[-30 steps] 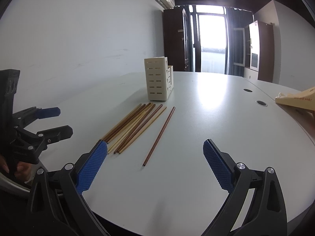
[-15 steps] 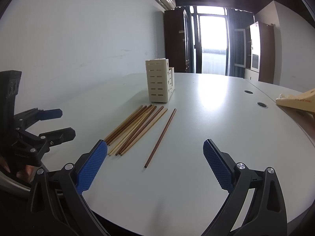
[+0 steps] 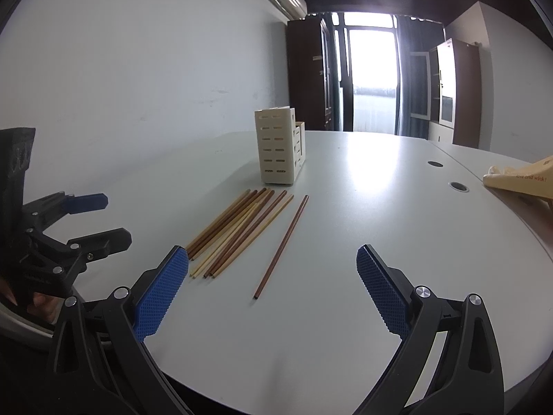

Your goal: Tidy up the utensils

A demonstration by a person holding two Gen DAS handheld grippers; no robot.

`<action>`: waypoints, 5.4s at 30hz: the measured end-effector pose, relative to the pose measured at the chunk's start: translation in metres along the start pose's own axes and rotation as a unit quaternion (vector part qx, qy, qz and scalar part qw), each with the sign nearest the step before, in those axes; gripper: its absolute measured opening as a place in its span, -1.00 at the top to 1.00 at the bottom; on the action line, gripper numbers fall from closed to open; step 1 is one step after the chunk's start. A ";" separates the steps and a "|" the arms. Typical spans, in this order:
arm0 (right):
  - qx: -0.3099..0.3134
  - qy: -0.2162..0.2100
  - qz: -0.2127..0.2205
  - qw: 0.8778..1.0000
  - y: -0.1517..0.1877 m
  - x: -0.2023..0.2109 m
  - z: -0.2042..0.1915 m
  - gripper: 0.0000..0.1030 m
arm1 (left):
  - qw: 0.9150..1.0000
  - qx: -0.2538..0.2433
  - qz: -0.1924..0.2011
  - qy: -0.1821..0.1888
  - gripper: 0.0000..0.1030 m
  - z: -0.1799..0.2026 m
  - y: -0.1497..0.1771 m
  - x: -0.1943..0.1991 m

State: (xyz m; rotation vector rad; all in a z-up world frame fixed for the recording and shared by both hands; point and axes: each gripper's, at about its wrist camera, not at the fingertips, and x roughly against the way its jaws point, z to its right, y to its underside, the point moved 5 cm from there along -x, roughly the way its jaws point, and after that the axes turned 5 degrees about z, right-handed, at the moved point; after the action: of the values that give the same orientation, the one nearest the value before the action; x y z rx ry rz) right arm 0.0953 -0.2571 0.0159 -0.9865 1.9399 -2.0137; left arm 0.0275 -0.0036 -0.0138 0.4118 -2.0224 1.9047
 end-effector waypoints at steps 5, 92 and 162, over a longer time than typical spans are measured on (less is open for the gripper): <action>-0.001 0.000 -0.001 1.000 0.000 -0.001 0.000 -0.92 | 1.000 0.002 -0.003 -0.001 -0.89 0.000 0.002 -0.002; -0.034 0.056 -0.365 0.929 -0.024 -0.298 0.059 -0.06 | 0.939 0.053 -0.340 -0.011 0.18 -0.101 -0.046 -0.294; -0.080 -0.080 0.341 0.933 -0.291 -0.162 0.065 0.85 | 0.870 0.067 0.487 -0.045 0.88 -0.038 -0.298 -0.100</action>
State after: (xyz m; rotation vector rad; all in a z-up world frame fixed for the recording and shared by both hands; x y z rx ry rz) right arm 0.3471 -0.1822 0.2305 -0.3862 2.0008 -1.3619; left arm 0.2469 0.0138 0.2138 -0.6589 -2.3981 2.5924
